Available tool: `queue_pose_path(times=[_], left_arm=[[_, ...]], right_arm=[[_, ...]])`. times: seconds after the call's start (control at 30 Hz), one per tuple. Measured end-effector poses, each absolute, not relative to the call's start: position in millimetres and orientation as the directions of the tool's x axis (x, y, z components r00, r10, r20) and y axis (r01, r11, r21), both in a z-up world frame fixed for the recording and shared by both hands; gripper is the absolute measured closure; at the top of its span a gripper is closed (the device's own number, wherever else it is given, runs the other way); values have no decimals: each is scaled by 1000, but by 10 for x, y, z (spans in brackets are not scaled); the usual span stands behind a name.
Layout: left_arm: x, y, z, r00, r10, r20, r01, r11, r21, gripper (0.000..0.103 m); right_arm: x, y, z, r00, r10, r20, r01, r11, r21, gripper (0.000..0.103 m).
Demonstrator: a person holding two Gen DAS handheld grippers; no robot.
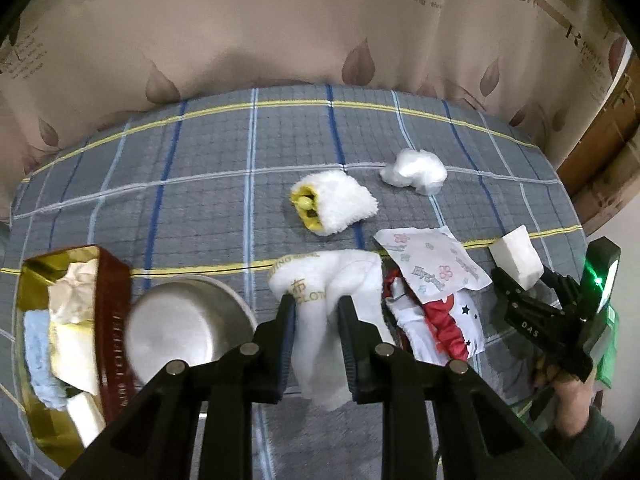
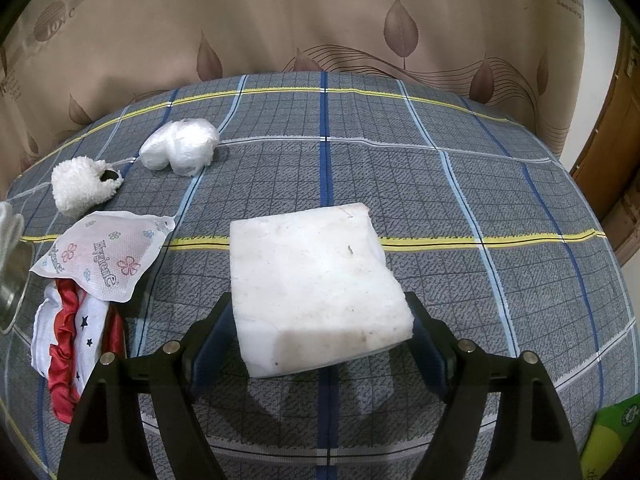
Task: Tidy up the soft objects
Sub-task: 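Carry the white printed cloth into the gold tin and open the left tool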
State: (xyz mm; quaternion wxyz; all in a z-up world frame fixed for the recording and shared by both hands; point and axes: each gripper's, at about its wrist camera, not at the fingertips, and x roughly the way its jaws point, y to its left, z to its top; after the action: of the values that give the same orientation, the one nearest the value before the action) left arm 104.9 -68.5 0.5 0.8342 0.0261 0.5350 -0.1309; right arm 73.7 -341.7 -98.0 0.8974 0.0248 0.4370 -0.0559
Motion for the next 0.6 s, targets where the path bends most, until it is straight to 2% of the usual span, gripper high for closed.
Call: queue_pose_path(times=[0.3, 0.6], left_arm=[[1006, -228, 229, 435, -136, -890, 207, 977, -48, 81], [1020, 479, 383, 471, -35, -881, 100, 995, 14, 81]], right_arm=[[740, -3416, -985, 612, -80, -786, 122, 992, -6, 26], [737, -3418, -991, 613, -82, -786, 123, 992, -8, 25]])
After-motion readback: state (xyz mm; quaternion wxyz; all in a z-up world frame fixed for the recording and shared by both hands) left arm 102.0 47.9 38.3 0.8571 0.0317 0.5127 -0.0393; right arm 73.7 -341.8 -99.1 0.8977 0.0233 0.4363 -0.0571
